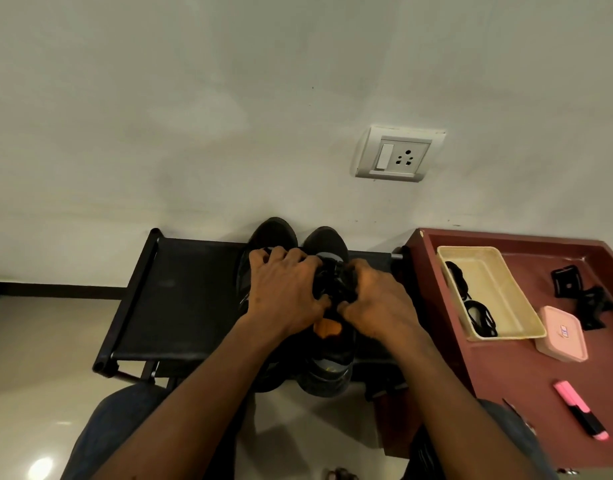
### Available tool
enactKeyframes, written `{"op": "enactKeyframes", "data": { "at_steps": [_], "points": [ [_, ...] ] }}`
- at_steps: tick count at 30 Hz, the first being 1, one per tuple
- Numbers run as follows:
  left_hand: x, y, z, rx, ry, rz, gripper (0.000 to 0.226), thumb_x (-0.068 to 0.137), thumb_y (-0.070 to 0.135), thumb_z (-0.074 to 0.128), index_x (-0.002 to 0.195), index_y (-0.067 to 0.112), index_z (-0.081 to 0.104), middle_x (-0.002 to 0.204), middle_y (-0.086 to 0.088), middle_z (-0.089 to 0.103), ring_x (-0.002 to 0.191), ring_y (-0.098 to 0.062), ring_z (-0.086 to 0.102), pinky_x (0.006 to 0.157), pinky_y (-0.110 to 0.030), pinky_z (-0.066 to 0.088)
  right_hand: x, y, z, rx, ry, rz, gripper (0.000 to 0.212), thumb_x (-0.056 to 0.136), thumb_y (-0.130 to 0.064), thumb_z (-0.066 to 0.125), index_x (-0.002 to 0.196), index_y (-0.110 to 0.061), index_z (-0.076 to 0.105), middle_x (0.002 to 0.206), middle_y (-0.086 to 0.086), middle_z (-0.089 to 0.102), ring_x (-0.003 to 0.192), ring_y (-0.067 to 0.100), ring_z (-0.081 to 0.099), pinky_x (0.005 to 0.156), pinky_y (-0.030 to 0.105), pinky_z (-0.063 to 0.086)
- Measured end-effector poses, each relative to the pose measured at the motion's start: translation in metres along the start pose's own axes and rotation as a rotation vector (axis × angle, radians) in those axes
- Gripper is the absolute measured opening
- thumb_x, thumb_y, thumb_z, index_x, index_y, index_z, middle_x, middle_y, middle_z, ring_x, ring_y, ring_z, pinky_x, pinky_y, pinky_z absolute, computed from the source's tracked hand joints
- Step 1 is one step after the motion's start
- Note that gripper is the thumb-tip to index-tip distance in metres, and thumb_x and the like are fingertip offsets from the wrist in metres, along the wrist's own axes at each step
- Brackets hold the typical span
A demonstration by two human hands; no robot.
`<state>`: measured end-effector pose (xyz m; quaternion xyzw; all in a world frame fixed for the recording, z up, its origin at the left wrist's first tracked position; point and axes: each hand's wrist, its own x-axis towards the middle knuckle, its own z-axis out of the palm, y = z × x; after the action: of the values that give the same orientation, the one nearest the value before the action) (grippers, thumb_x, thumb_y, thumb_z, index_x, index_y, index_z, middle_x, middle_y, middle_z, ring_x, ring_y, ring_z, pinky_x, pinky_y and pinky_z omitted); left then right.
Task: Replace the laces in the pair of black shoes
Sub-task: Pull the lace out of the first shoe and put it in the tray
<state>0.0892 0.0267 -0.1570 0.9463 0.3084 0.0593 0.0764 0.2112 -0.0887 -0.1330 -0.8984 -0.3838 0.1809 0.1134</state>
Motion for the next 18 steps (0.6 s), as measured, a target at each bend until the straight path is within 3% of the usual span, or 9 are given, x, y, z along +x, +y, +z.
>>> {"op": "enactKeyframes", "data": {
  "at_steps": [5,10,15,18],
  "points": [
    [-0.001,0.009,0.003,0.031,0.026,-0.001,0.046,0.085,0.064,0.055,0.122,0.037,0.062,0.11,0.007,0.067,0.112,-0.022,0.056,0.101,-0.048,0.028,0.0,-0.002,0.004,0.023,0.003,0.013,0.063,0.082,-0.024,0.08,0.136,-0.025,0.048,0.116,0.003,0.065,0.105,0.026,0.067,0.088,0.042,0.06],
    [-0.001,0.002,0.004,-0.038,0.039,-0.029,0.039,0.082,0.063,0.059,0.113,0.039,0.066,0.093,0.013,0.066,0.103,-0.018,0.058,0.098,-0.045,0.028,0.002,0.008,-0.002,0.057,-0.002,0.043,0.058,0.082,-0.018,0.079,0.132,-0.027,0.05,0.117,0.003,0.061,0.105,0.026,0.064,0.088,0.041,0.058],
    [-0.001,0.001,0.007,-0.122,0.027,-0.005,0.037,0.083,0.062,0.058,0.111,0.039,0.066,0.093,0.015,0.066,0.1,-0.015,0.058,0.101,-0.045,0.028,-0.002,0.003,0.001,-0.124,0.035,-0.161,0.058,0.09,-0.02,0.072,0.142,-0.034,0.052,0.128,0.0,0.052,0.108,0.023,0.062,0.084,0.036,0.054],
    [-0.001,-0.001,0.007,-0.173,0.022,-0.001,0.036,0.083,0.061,0.057,0.11,0.039,0.067,0.093,0.014,0.067,0.098,-0.013,0.058,0.102,-0.044,0.028,-0.003,-0.004,0.005,-0.209,0.143,-0.23,0.043,0.094,-0.027,0.069,0.136,-0.03,0.058,0.124,-0.001,0.056,0.107,0.021,0.063,0.08,0.033,0.051]
  ]
}}
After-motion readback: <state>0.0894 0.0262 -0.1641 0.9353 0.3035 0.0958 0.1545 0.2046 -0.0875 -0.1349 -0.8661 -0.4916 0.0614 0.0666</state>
